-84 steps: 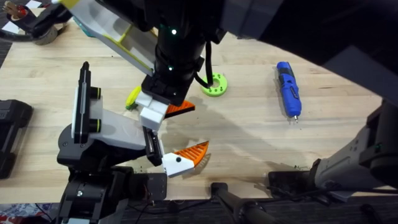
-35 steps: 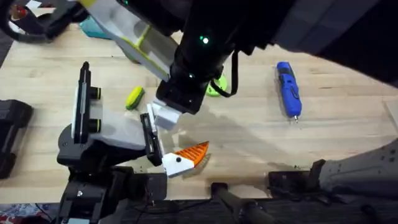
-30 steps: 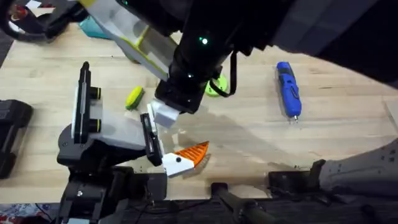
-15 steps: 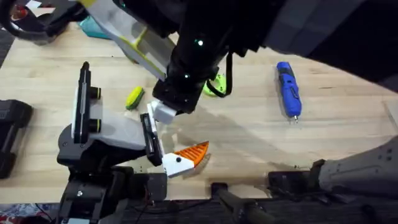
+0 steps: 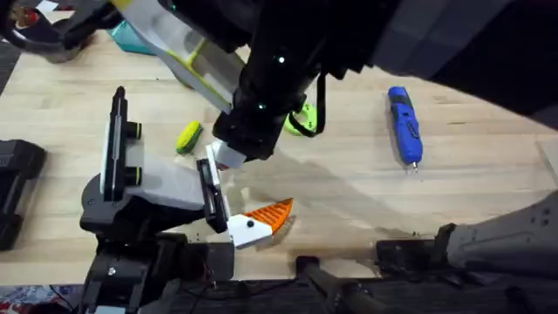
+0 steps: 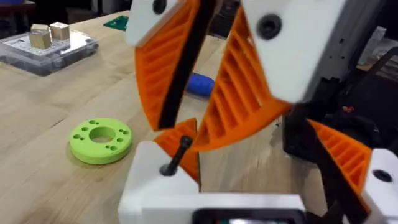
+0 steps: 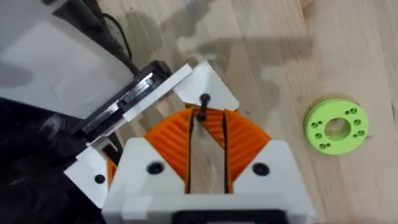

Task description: Pick up the gripper from the table and insert it into the empty holder that is missing its gripper. Then pick up a screw, insert it into the mounting hole, and use the screwdriver to tighten it. Finally, clean up the table by picking up the vegetable and placing it into the bucket.

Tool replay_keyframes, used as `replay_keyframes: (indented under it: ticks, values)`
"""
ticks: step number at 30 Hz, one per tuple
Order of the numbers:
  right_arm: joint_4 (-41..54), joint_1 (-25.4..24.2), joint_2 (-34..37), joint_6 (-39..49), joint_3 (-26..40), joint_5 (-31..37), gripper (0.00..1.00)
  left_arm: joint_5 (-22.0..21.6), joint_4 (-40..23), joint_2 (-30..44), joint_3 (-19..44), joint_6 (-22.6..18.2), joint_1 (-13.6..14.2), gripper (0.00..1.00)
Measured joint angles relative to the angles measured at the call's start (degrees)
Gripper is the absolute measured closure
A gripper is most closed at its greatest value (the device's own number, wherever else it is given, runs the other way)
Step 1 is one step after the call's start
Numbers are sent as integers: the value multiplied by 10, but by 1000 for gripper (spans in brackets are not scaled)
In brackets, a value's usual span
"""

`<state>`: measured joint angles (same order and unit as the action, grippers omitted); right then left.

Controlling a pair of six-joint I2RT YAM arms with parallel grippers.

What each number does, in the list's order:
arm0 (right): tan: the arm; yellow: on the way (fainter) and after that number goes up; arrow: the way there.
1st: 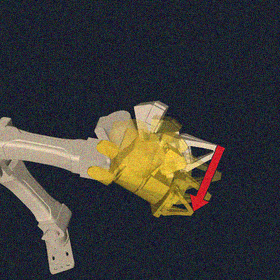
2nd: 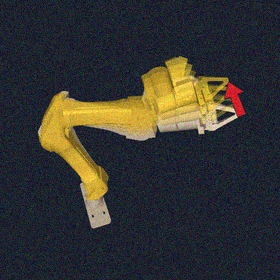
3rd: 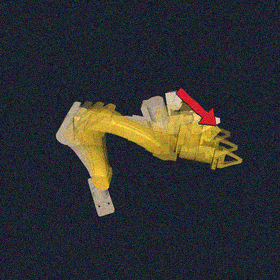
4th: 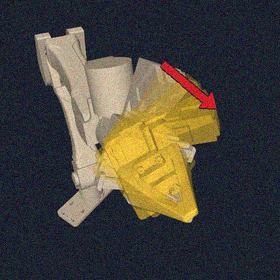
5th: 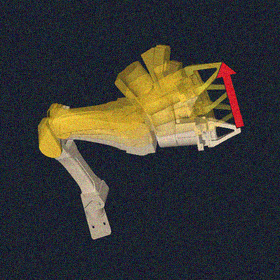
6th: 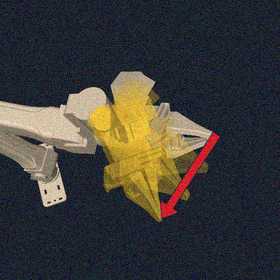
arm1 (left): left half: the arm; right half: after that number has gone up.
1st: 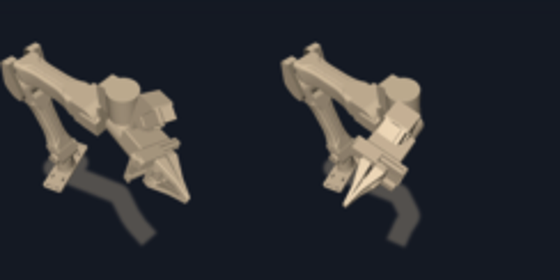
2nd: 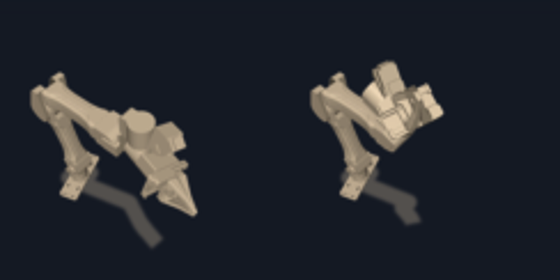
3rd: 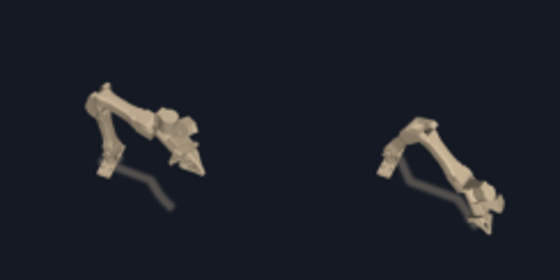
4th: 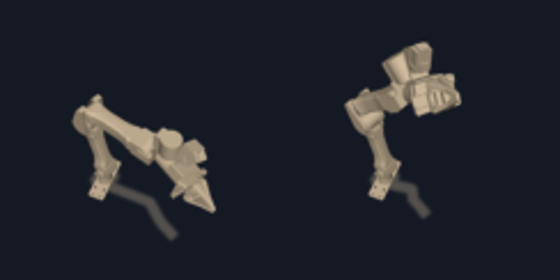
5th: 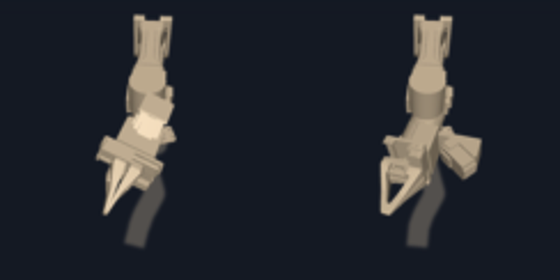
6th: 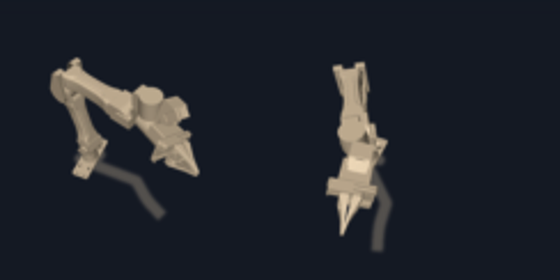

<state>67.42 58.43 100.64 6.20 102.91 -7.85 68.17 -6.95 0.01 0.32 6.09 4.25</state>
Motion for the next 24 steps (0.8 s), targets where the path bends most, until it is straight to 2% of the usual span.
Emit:
replay_keyframes:
  ticks: [18,24]
  values:
    - [0,0,0,-1,0,-3,987,0,0,0,0,0,0,14]
    - [-1,0,0,-2,0,-4,994,0,0,0,0,0,0,14]
